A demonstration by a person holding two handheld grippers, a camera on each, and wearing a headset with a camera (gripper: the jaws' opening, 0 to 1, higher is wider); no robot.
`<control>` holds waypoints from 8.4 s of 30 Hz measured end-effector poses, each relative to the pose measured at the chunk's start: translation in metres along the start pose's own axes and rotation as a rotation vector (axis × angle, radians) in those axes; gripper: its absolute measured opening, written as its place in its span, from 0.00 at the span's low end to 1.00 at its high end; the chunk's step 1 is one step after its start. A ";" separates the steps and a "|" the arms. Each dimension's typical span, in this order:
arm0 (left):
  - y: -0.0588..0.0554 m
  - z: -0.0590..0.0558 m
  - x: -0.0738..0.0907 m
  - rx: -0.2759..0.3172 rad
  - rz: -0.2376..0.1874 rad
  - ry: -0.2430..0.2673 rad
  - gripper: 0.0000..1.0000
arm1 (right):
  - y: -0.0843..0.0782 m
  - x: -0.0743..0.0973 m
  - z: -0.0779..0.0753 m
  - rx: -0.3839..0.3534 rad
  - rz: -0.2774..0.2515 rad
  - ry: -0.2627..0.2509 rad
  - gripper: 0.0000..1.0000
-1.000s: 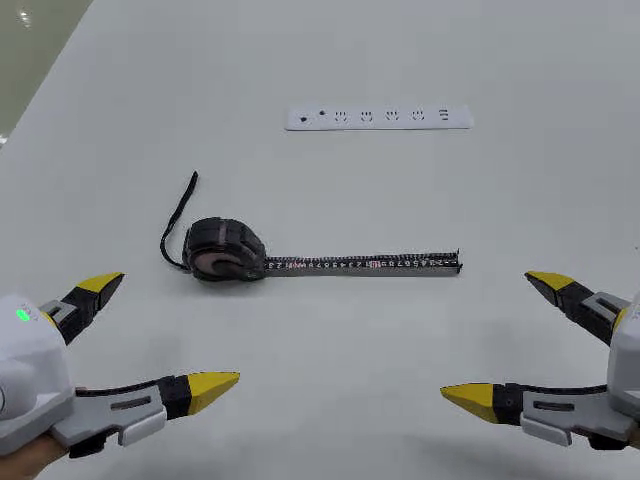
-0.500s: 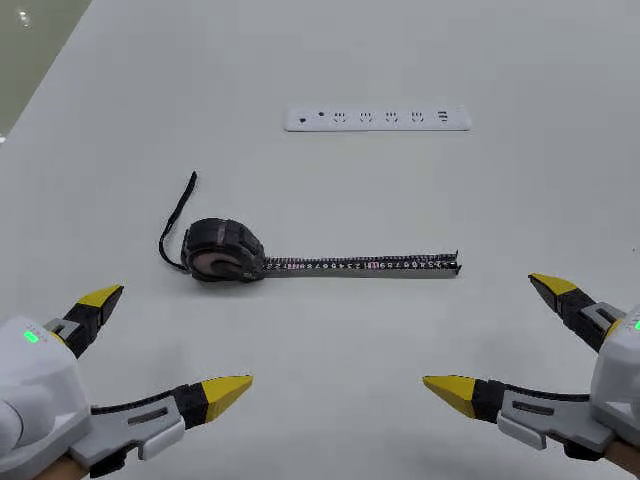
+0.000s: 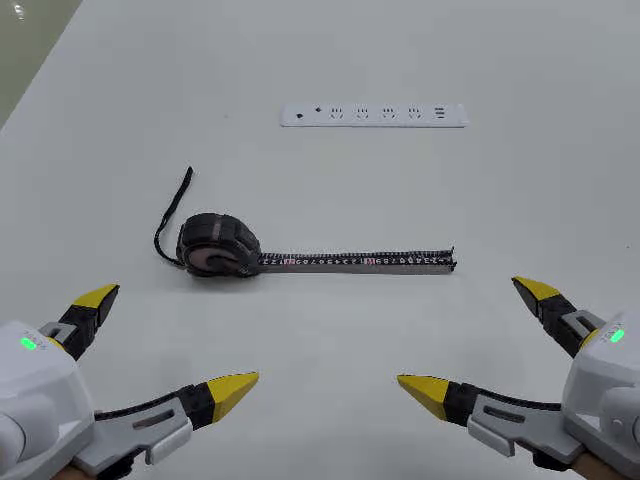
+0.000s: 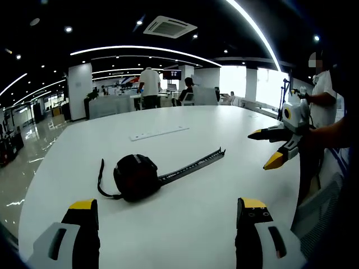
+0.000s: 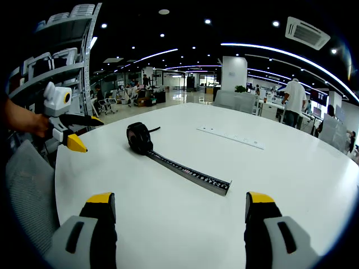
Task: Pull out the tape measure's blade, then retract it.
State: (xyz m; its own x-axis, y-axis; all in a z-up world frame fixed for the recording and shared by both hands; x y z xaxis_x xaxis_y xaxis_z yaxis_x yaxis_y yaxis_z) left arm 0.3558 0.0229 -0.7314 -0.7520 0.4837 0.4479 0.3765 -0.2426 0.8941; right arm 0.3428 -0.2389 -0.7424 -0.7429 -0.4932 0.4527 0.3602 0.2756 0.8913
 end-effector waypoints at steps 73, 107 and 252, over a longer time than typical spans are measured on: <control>0.008 0.018 -0.045 0.071 -0.026 0.160 0.99 | -0.017 -0.037 -0.047 0.077 0.018 0.203 0.84; 0.010 0.044 -0.089 0.109 0.013 0.276 0.91 | -0.026 -0.077 -0.077 0.253 0.066 0.376 0.43; -0.002 0.068 -0.120 0.284 0.129 0.346 0.59 | -0.013 -0.120 -0.058 0.323 0.058 0.544 0.11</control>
State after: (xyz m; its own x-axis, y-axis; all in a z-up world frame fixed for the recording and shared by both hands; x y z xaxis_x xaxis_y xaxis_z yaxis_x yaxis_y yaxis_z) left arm 0.4816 0.0224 -0.7865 -0.8073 0.1437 0.5723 0.5759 -0.0193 0.8173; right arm 0.4602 -0.2308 -0.8066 -0.3034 -0.7956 0.5244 0.1398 0.5072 0.8504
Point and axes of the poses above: the centre of the closed fingertips' face, and the gripper's own axes: x roughly backward along the fingers, z roughly to its left, y roughly out of its top, the point moved 2 cm from there along x, roughly backward along the fingers, and after that the axes turned 1 degree about y, right-handed, at the moved point
